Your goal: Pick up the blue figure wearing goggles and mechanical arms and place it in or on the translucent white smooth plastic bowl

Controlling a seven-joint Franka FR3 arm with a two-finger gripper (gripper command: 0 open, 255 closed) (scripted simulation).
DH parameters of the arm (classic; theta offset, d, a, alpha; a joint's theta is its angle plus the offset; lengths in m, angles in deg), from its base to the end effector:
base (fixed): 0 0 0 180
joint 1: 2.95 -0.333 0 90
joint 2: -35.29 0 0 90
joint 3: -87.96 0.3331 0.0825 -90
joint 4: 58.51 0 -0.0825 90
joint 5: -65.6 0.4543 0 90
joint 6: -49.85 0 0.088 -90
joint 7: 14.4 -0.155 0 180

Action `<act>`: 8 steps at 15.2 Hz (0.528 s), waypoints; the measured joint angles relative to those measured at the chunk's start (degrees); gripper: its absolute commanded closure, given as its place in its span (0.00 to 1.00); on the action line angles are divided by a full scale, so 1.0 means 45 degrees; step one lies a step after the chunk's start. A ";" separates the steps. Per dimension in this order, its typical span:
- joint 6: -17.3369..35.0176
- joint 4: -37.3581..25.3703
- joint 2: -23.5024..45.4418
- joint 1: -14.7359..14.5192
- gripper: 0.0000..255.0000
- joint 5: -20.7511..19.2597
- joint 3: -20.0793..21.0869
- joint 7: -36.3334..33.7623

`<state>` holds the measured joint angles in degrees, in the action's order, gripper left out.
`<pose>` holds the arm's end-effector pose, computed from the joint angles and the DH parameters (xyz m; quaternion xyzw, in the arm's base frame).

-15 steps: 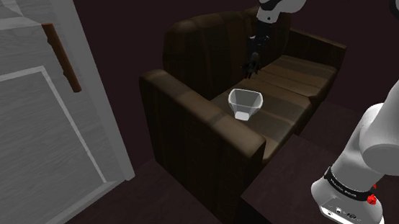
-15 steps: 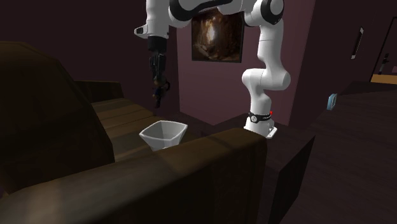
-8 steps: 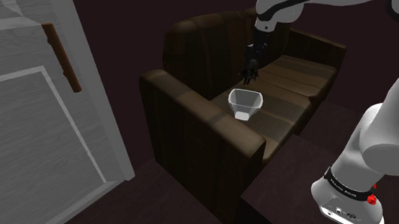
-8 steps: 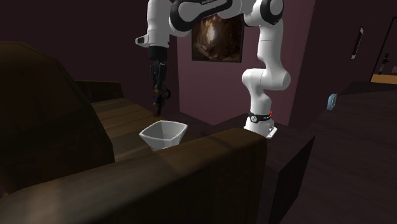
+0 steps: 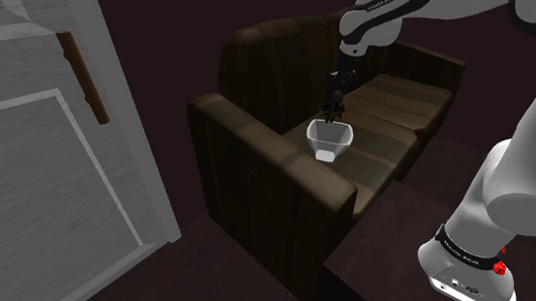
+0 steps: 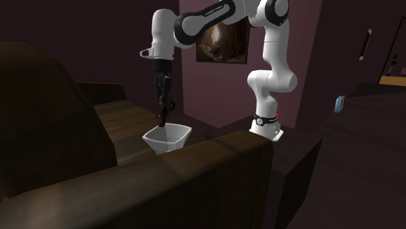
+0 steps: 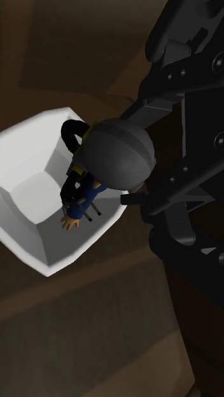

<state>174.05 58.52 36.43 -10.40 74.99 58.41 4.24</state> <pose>0.5913 -0.2257 0.3802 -0.9938 0.0720 -0.0732 0.0424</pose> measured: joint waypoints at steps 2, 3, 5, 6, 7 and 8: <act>0.0297 0.0194 0.0126 0.0001 1.00 0.0111 0.0005 0.0095; 0.0446 0.0270 0.0216 0.0006 1.00 0.0185 0.0006 0.0159; 0.0772 0.0461 0.0390 0.0018 1.00 0.0339 0.0010 0.0299; 0.0890 0.0524 0.0463 0.0030 1.00 0.0403 0.0007 0.0366; 0.0955 0.0560 0.0498 0.0032 1.00 0.0434 0.0010 0.0389; 0.0985 0.0584 0.0504 0.0030 1.00 0.0442 0.0012 0.0394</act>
<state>178.49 61.15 38.69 -10.27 76.98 58.47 6.01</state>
